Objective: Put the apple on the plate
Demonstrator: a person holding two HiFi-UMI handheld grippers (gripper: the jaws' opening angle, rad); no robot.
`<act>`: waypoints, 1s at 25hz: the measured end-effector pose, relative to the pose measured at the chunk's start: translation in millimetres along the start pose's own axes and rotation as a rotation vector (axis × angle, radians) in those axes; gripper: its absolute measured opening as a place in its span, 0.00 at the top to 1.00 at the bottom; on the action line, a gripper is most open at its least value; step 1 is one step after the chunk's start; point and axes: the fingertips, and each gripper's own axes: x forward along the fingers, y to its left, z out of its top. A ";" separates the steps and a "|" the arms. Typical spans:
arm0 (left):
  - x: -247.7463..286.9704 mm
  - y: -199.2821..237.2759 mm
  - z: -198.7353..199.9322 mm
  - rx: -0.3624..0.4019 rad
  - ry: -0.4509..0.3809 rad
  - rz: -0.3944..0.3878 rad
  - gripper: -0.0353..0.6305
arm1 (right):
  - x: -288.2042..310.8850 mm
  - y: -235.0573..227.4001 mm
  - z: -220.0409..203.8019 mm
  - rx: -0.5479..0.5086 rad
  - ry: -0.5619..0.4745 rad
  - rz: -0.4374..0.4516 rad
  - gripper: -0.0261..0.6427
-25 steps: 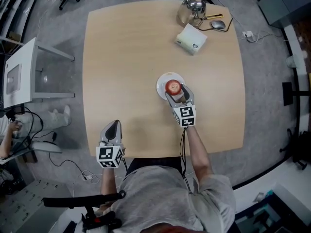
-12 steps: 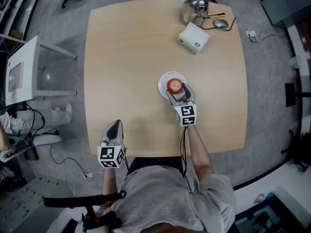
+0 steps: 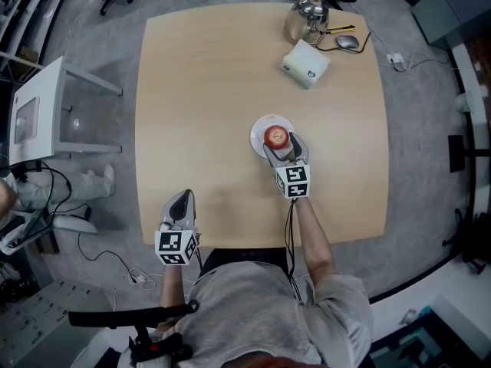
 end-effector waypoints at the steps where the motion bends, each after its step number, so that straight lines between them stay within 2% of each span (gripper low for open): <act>1: -1.5 0.3 1.0 -0.001 -0.004 0.001 0.92 | -1.5 -0.1 1.6 -0.003 -0.002 -0.003 0.41; 21: -39.7 4.2 19.7 -0.002 -0.110 0.007 0.92 | -40.3 23.6 52.0 -0.049 -0.087 -0.019 0.41; 25: -47.0 5.7 23.9 -0.001 -0.130 0.001 0.92 | -49.8 34.1 65.1 -0.054 -0.111 -0.022 0.45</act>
